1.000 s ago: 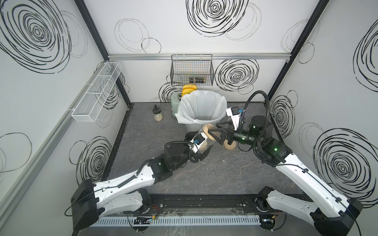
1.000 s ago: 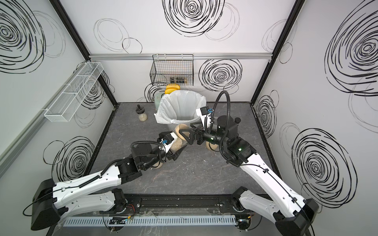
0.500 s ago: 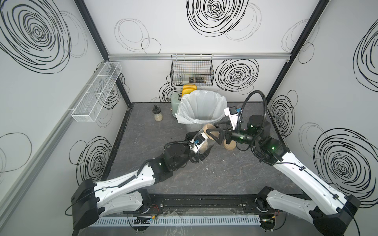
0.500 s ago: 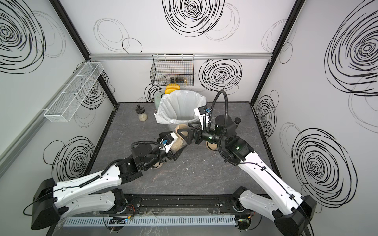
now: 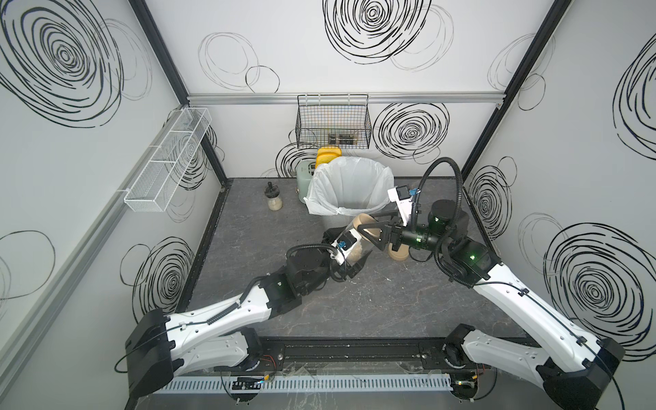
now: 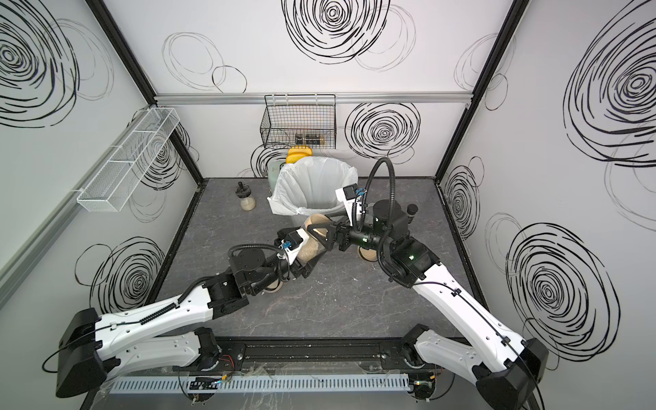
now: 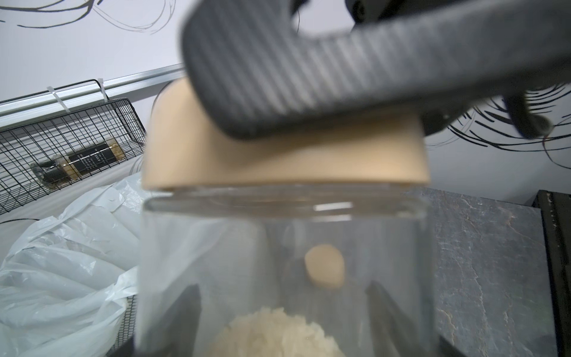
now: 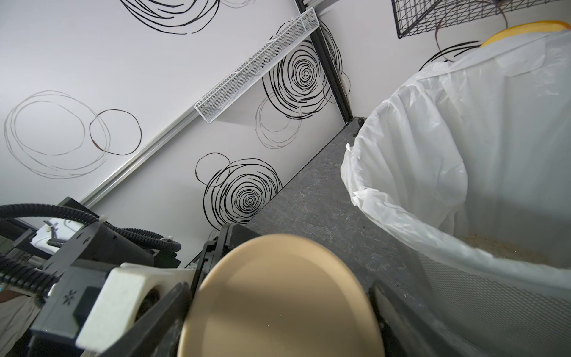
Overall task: Empty moldy rice from jars
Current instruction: Unscrew the lid from the jar.
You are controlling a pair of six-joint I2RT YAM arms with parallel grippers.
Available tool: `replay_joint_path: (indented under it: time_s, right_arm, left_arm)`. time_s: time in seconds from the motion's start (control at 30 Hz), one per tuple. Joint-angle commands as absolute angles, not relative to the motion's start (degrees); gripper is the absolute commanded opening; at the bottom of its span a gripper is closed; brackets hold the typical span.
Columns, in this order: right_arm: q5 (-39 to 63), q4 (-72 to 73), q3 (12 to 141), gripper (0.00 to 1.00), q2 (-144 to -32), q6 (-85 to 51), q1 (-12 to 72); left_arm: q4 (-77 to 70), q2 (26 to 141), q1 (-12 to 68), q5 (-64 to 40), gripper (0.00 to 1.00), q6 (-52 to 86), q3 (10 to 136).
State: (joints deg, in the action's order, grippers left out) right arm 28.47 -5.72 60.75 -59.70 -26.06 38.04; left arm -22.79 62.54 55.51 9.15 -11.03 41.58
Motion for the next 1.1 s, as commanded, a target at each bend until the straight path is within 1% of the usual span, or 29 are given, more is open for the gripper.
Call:
replay_joint_path:
  time_s: [0.0, 0.13, 0.27, 0.37, 0.47, 0.53, 0.57, 0.77, 0.9, 1.07]
  right_arm:
    - [30.25, -5.01, 60.57, 0.76, -59.55, -23.95, 38.41]
    - [31.93, -4.33, 60.39, 0.68, -59.33, -23.48, 38.35]
    - [33.81, -4.85, 61.26, 0.65, -59.16, -21.36, 37.90]
    - [37.01, -4.60, 61.69, 0.62, -58.98, -20.28, 36.25]
    - [41.50, -2.93, 61.61, 0.61, -58.73, -19.22, 35.03]
    - [44.01, -2.07, 61.69, 0.61, -58.61, -18.16, 34.84]
    - [45.00, -1.94, 61.79, 0.61, -58.54, -17.60, 34.81]
    - [49.18, -1.74, 62.22, 0.60, -58.81, -15.27, 34.85]
    - [50.80, -2.52, 63.12, 0.59, -59.13, -13.03, 34.81]
    - [54.06, -2.45, 64.33, 0.59, -59.73, -10.63, 34.72]
  left_arm:
    - [-31.28, 61.83, 54.89, 6.64, 0.58, -8.52, 45.18]
    - [-30.21, 61.76, 53.35, 1.63, 0.57, -5.90, 46.17]
    - [-30.84, 60.50, 50.51, -7.34, 0.57, -2.35, 45.36]
    - [-32.10, 59.43, 47.29, -17.42, 0.58, 1.54, 44.65]
    - [-33.30, 59.68, 43.81, -30.37, 0.58, 6.86, 45.08]
    - [-37.76, 60.29, 41.86, -38.28, 0.58, 11.58, 45.11]
    - [-39.54, 60.48, 41.27, -40.67, 0.58, 13.56, 44.96]
    - [-49.21, 62.00, 40.00, -48.95, 0.58, 22.47, 44.56]
    - [-58.56, 64.62, 39.55, -54.68, 0.58, 31.59, 44.39]
    - [-67.78, 66.51, 39.55, -56.67, 0.58, 38.39, 43.20]
